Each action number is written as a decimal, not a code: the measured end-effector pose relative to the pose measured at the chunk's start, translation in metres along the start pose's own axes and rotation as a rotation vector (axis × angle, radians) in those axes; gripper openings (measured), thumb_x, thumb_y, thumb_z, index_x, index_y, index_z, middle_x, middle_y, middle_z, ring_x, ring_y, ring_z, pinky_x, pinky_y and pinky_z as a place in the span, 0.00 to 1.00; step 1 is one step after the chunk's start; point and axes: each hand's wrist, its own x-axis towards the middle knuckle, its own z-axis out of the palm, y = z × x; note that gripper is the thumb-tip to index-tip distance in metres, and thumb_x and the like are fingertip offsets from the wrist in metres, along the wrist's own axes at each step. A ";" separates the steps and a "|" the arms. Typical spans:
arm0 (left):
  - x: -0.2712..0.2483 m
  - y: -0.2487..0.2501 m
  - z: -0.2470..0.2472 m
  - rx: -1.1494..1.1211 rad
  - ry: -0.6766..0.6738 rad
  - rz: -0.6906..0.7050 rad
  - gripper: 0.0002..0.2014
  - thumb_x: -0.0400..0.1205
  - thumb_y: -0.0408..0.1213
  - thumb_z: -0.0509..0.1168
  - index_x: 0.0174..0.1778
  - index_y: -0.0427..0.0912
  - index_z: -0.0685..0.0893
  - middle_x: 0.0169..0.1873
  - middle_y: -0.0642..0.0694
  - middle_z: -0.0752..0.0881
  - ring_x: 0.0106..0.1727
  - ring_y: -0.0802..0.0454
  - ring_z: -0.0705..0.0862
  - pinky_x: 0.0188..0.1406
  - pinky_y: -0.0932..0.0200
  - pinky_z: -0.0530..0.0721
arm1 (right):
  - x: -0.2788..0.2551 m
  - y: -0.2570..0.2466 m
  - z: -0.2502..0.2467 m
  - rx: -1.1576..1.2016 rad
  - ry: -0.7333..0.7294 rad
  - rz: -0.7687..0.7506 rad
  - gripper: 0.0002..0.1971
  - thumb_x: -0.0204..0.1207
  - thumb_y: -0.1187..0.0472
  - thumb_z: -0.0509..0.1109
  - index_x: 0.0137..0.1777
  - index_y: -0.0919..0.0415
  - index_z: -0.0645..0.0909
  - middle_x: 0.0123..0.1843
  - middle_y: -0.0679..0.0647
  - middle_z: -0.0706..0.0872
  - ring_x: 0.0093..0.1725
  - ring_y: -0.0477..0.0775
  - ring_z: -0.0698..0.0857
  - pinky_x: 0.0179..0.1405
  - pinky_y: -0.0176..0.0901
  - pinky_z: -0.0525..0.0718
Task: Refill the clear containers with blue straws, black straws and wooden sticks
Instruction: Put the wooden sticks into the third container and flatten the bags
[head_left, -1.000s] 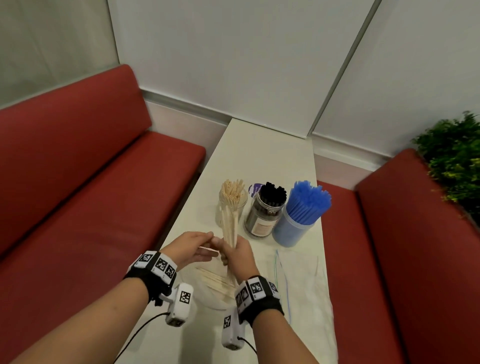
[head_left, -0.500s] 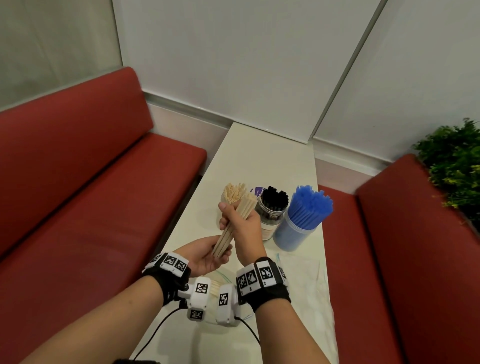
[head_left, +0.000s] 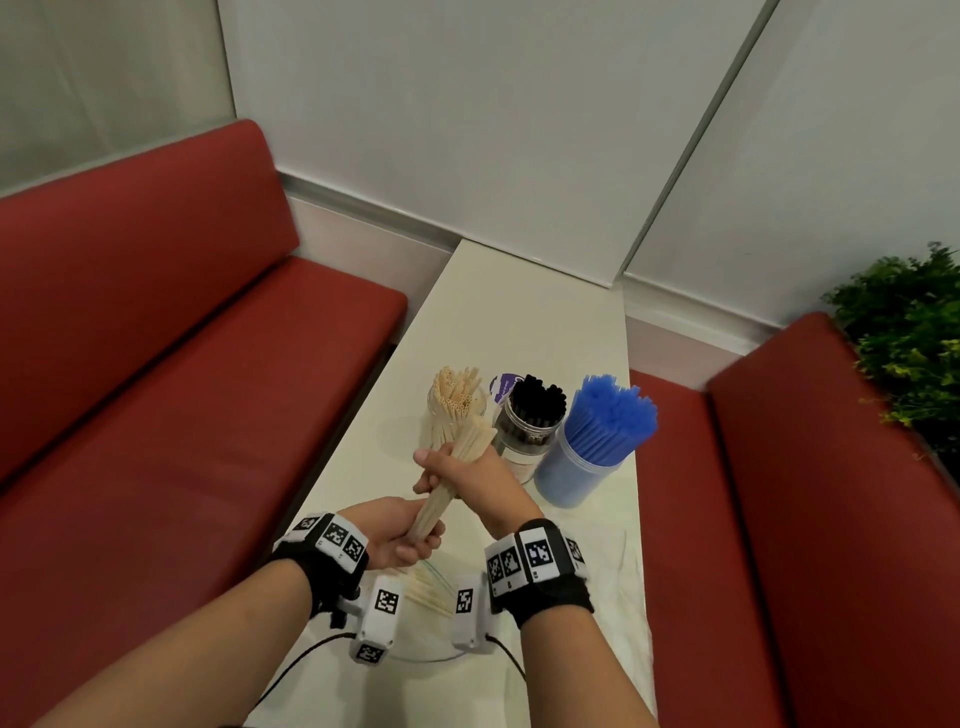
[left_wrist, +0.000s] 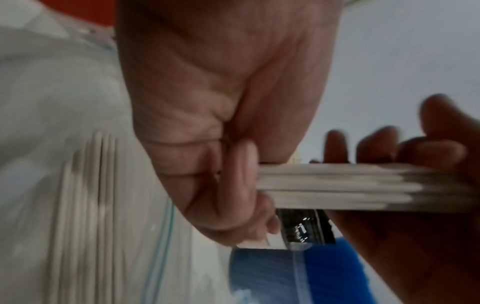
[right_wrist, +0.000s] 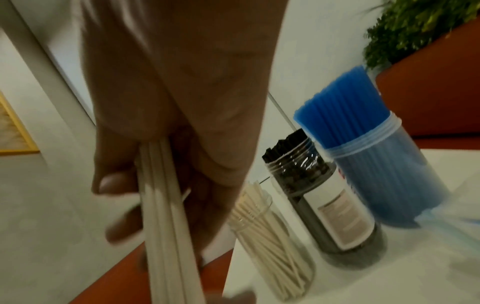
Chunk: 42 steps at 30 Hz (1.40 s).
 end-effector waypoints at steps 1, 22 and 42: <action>0.001 -0.002 0.000 0.078 0.037 0.025 0.16 0.89 0.41 0.55 0.42 0.33 0.78 0.27 0.40 0.82 0.23 0.52 0.76 0.15 0.65 0.72 | 0.001 0.000 -0.007 -0.034 -0.039 0.042 0.13 0.80 0.56 0.77 0.38 0.59 0.78 0.35 0.58 0.86 0.41 0.55 0.90 0.42 0.47 0.85; 0.047 -0.049 0.007 1.886 0.211 0.307 0.21 0.86 0.30 0.53 0.76 0.39 0.72 0.75 0.40 0.71 0.74 0.40 0.70 0.73 0.48 0.71 | 0.130 -0.048 -0.067 -0.059 0.631 -0.155 0.21 0.84 0.48 0.72 0.46 0.70 0.88 0.40 0.48 0.92 0.32 0.34 0.85 0.37 0.35 0.78; 0.072 -0.060 0.011 2.137 0.345 0.304 0.20 0.86 0.32 0.53 0.75 0.38 0.71 0.73 0.37 0.72 0.73 0.35 0.69 0.73 0.41 0.66 | 0.159 -0.043 -0.074 -0.212 0.497 -0.115 0.19 0.84 0.49 0.71 0.48 0.68 0.89 0.35 0.47 0.89 0.33 0.39 0.84 0.33 0.33 0.73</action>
